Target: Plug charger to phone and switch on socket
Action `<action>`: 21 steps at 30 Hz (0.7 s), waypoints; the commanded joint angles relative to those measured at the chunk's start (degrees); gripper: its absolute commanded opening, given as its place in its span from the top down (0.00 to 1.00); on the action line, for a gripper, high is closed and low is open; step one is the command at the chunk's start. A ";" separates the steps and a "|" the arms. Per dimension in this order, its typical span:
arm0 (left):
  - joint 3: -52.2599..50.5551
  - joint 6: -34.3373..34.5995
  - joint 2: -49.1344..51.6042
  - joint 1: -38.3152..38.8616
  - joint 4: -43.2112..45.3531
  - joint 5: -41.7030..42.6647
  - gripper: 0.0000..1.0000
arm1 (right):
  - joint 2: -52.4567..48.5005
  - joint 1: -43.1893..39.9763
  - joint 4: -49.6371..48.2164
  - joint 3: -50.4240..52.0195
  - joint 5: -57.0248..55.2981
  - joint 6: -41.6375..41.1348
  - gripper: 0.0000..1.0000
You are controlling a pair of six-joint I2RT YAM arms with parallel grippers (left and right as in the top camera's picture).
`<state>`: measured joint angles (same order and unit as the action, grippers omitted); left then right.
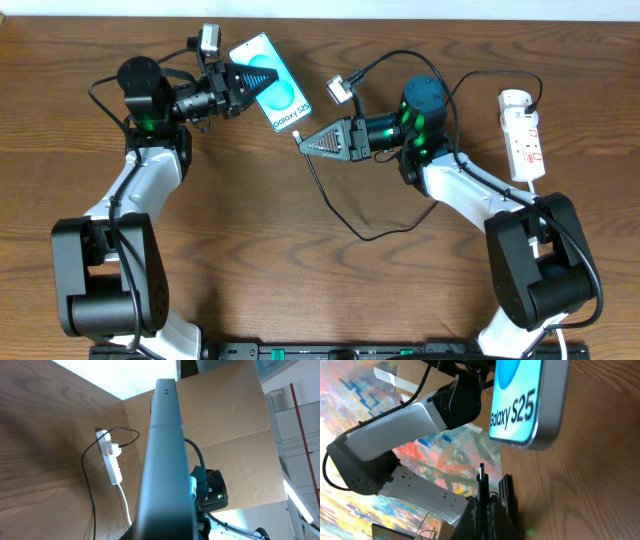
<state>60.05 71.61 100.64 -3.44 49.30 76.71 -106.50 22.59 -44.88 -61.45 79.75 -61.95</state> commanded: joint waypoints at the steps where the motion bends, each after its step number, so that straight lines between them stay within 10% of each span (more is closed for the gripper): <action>1: 1.79 0.68 -0.55 -0.20 0.48 -0.44 0.93 | -0.35 -0.07 0.83 -0.57 0.28 1.90 0.99; 21: 1.79 -2.54 -0.55 -0.20 0.50 4.09 0.93 | -0.35 -0.48 2.27 -0.57 -1.18 2.84 0.99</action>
<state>60.05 70.41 100.64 -3.44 49.30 79.44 -106.50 22.57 -42.50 -61.45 79.05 -60.29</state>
